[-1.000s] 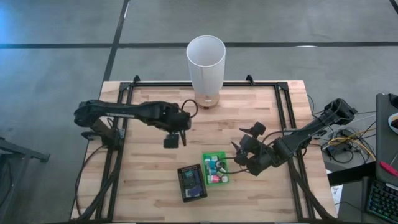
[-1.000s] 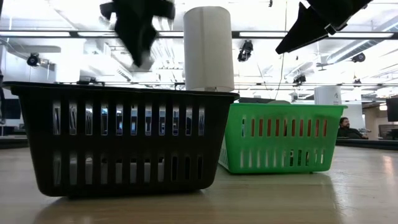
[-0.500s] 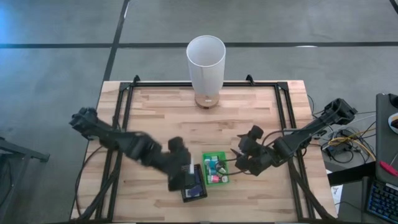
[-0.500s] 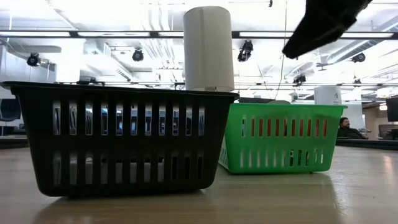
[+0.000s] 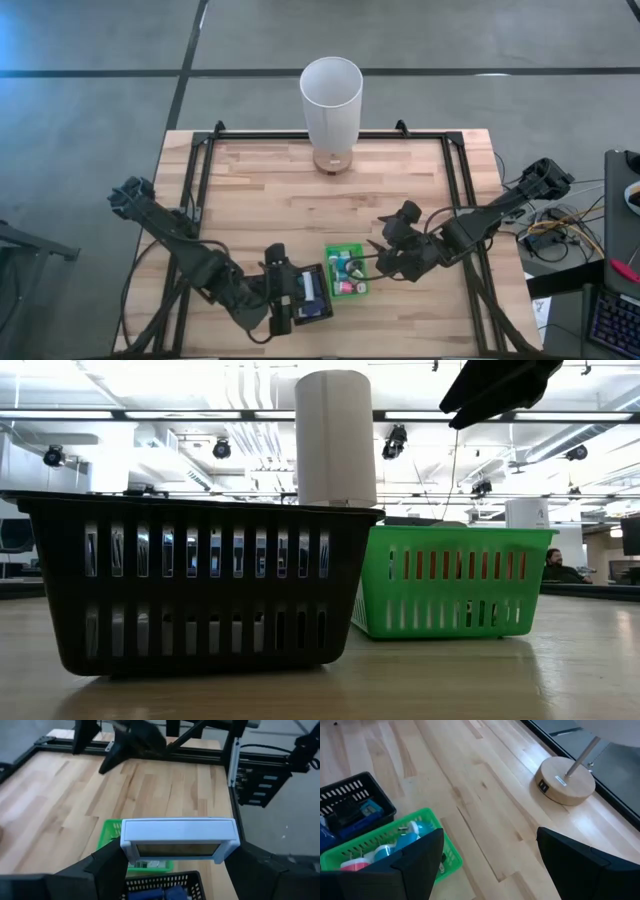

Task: Pick & Place Office items
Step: Put the white digital clock into the black bin

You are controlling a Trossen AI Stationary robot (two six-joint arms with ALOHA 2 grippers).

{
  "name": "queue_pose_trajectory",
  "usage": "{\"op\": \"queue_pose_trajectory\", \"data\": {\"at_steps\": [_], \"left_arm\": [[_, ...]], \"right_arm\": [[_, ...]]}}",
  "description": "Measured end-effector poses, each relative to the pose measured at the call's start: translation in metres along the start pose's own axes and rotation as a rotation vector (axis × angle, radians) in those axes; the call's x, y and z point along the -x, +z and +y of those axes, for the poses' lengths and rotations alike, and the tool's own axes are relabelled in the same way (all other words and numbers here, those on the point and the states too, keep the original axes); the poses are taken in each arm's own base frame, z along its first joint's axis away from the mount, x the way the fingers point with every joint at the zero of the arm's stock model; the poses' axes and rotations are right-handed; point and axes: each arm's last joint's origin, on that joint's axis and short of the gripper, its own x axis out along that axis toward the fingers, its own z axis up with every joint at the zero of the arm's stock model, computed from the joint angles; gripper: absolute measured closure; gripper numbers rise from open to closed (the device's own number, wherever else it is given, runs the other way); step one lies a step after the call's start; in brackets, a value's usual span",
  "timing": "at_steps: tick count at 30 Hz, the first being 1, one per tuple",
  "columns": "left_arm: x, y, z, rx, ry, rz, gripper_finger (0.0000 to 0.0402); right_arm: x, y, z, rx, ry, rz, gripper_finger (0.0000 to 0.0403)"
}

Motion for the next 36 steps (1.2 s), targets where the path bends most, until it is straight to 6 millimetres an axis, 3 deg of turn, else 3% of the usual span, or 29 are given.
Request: {"op": "queue_pose_trajectory", "data": {"at_steps": [8,15,22,31,36], "left_arm": [[-0.044,-0.056,0.008,0.097,-0.049,-0.095,0.0118],[-0.057,-0.102,0.021,0.181,-0.03,-0.033,0.0118],[-0.062,-0.117,0.027,0.273,-0.02,0.007,0.0118],[-0.087,-0.142,0.019,0.311,-0.012,0.068,0.0118],[-0.092,-0.145,0.018,0.317,-0.01,0.067,0.0118]], "right_arm": [[0.0,-0.002,0.001,0.01,0.047,0.047,0.009],[0.0,-0.002,0.001,0.001,0.053,0.057,0.009],[-0.001,-0.003,0.001,-0.032,0.051,0.06,0.009],[-0.001,-0.004,0.001,-0.039,0.051,0.06,0.009],[-0.002,-0.006,0.001,-0.045,0.059,0.075,0.009]]}}
